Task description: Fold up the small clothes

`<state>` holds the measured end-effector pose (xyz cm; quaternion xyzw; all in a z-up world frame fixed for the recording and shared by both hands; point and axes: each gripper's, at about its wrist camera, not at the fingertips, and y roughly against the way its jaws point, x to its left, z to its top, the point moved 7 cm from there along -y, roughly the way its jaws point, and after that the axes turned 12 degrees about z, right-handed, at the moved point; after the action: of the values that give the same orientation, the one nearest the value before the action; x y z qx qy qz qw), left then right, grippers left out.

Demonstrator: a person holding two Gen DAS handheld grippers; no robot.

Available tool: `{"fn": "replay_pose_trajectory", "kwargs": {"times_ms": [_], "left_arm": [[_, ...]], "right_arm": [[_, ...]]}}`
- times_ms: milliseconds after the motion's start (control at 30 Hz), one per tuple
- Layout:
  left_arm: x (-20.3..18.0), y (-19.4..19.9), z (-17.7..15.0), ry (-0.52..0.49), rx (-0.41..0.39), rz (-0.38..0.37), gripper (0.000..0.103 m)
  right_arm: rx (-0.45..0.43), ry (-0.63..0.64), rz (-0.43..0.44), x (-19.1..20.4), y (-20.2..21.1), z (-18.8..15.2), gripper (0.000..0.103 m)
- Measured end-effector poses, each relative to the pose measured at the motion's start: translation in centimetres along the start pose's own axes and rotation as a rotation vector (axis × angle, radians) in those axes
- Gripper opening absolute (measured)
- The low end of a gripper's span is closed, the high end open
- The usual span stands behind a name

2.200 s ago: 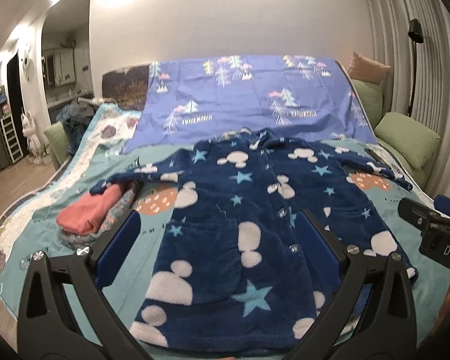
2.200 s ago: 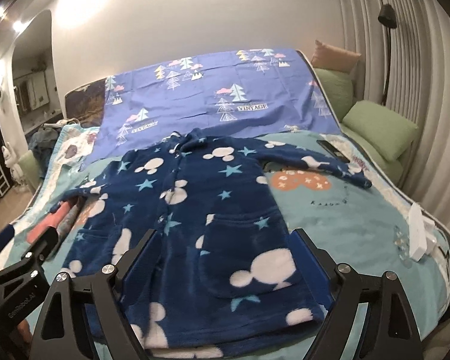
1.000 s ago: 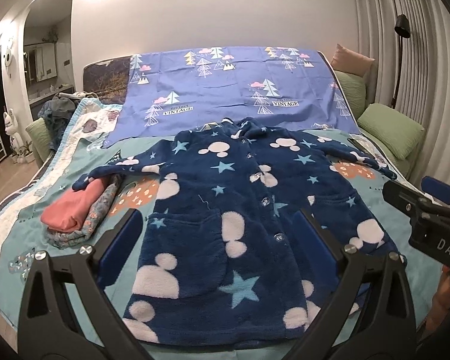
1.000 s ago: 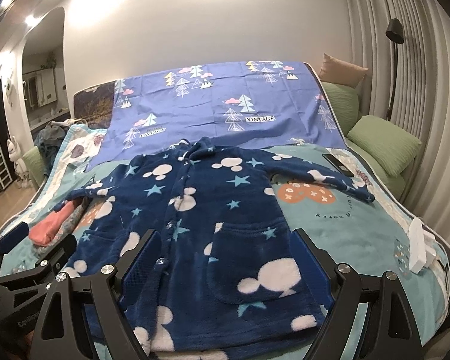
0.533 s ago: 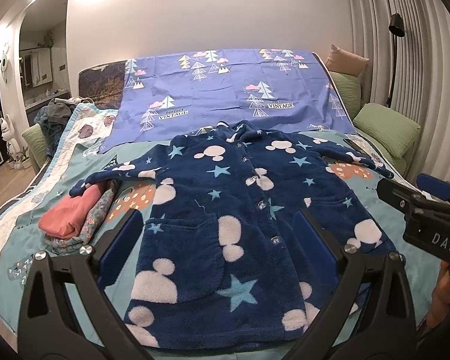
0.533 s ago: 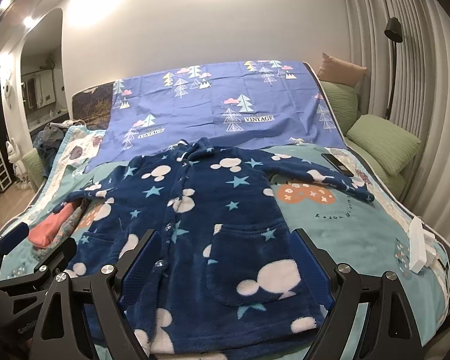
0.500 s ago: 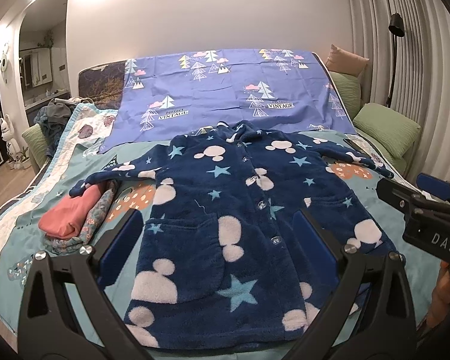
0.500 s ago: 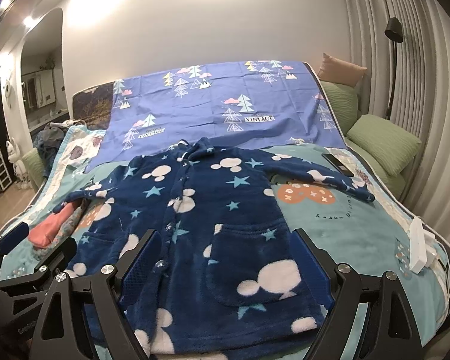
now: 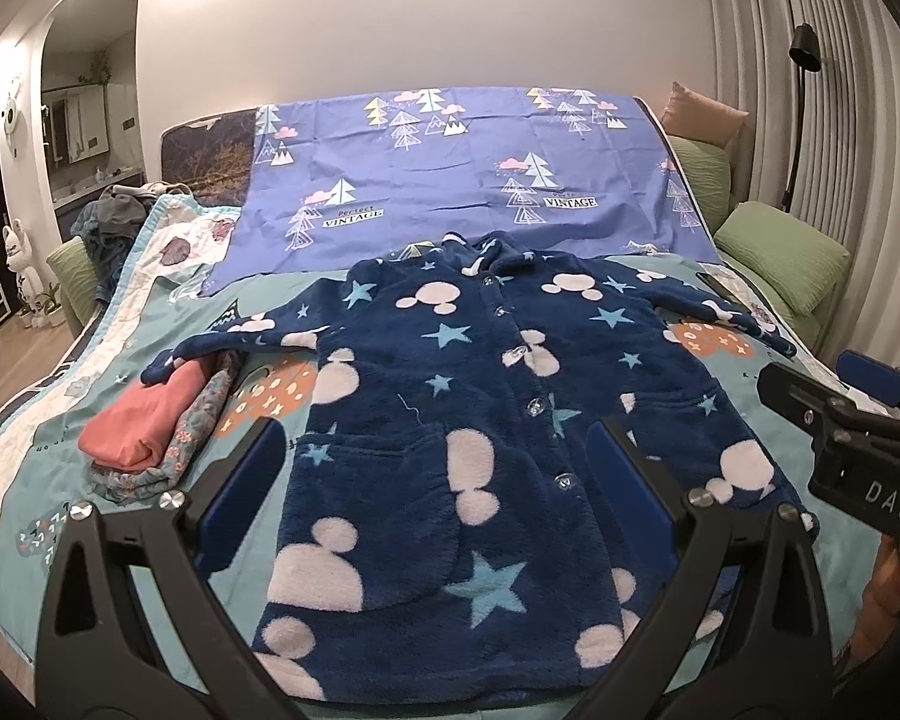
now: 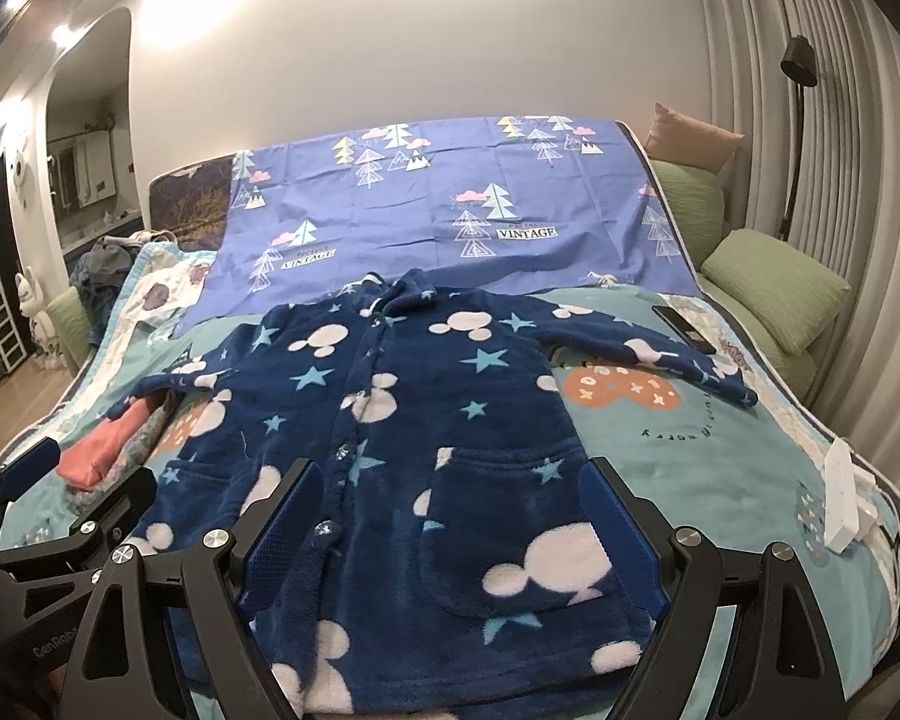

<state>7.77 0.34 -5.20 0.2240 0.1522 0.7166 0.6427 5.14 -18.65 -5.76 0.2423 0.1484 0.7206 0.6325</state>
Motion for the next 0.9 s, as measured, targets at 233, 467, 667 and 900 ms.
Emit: {"fn": "replay_pose_trajectory", "kwargs": {"times_ms": [233, 467, 667, 900], "left_arm": [[0.6, -1.1, 0.1, 0.011, 0.017, -0.003, 0.1], [1.1, -2.5, 0.5, 0.018, 0.033, -0.004, 0.1], [1.5, -3.6, 1.5, 0.023, 0.037, -0.015, 0.1], [3.3, -6.8, 4.2, 0.033, 0.068, -0.025, 0.096]], "right_arm": [[0.011, 0.019, 0.002, 0.4, -0.8, 0.3, 0.089], [0.02, 0.042, -0.005, 1.1, -2.2, 1.2, 0.088], [0.019, 0.048, -0.013, 1.2, -3.2, 2.3, 0.088], [-0.023, 0.077, -0.027, 1.2, -3.6, 5.7, 0.088]]}}
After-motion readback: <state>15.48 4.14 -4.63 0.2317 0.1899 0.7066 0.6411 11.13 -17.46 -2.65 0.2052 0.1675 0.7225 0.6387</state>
